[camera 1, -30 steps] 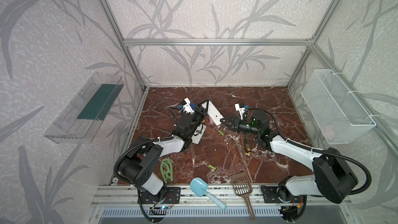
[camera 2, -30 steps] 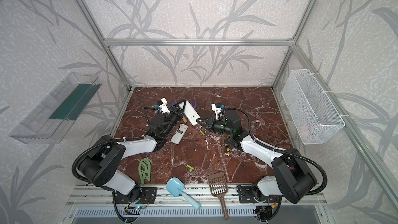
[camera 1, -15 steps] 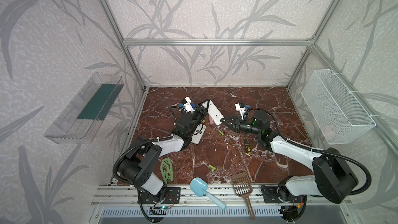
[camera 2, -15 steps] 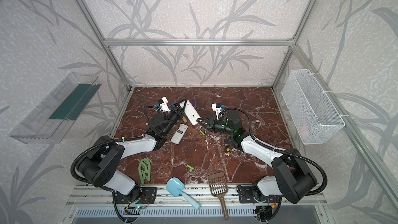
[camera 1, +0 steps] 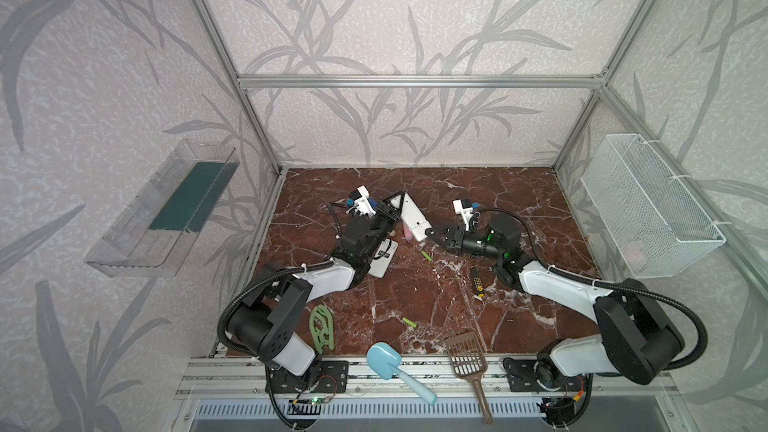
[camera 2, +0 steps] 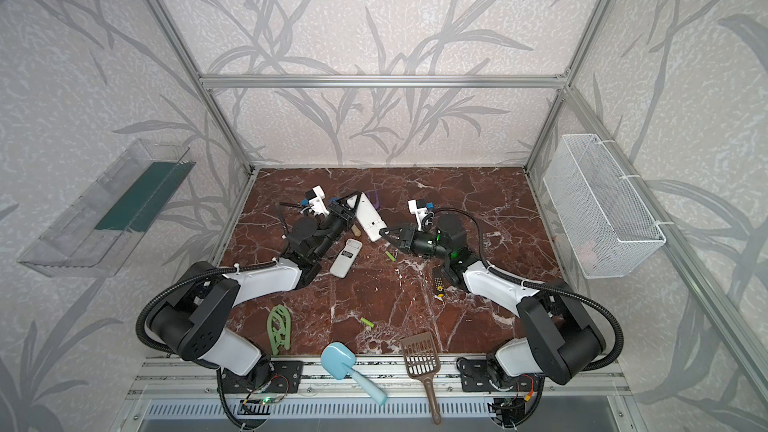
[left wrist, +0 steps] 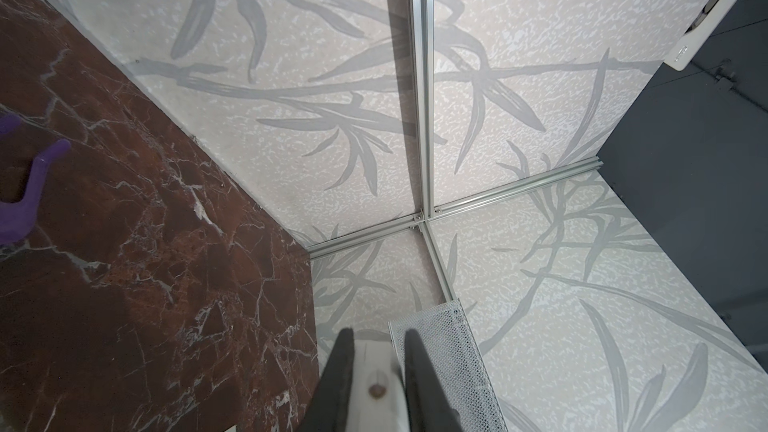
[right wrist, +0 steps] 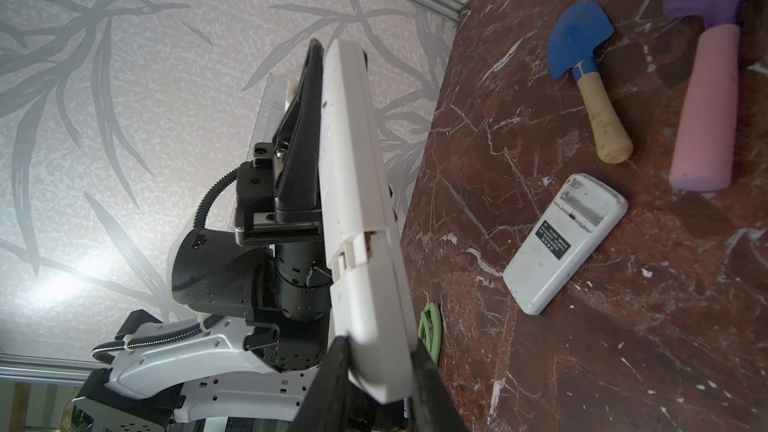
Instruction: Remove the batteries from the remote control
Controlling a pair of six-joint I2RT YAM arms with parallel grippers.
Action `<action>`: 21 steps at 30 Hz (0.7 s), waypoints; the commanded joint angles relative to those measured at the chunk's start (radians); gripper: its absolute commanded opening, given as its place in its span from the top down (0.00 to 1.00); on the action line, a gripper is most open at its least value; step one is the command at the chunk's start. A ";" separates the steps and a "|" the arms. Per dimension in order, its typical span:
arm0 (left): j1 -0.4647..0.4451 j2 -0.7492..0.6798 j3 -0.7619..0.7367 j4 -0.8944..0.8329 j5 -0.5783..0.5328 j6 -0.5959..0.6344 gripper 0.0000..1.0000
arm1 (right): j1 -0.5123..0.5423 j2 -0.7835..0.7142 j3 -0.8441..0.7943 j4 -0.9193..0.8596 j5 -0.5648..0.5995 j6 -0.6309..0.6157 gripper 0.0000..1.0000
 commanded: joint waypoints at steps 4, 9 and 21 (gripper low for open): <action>0.002 -0.019 0.024 0.007 -0.002 0.019 1.00 | 0.002 -0.057 0.020 -0.135 0.040 -0.085 0.71; 0.001 -0.013 0.026 0.013 -0.001 0.016 1.00 | 0.005 -0.050 0.035 -0.129 0.035 -0.083 0.76; 0.002 -0.007 0.024 0.033 0.002 0.009 1.00 | 0.020 0.016 0.039 -0.003 0.036 -0.022 0.66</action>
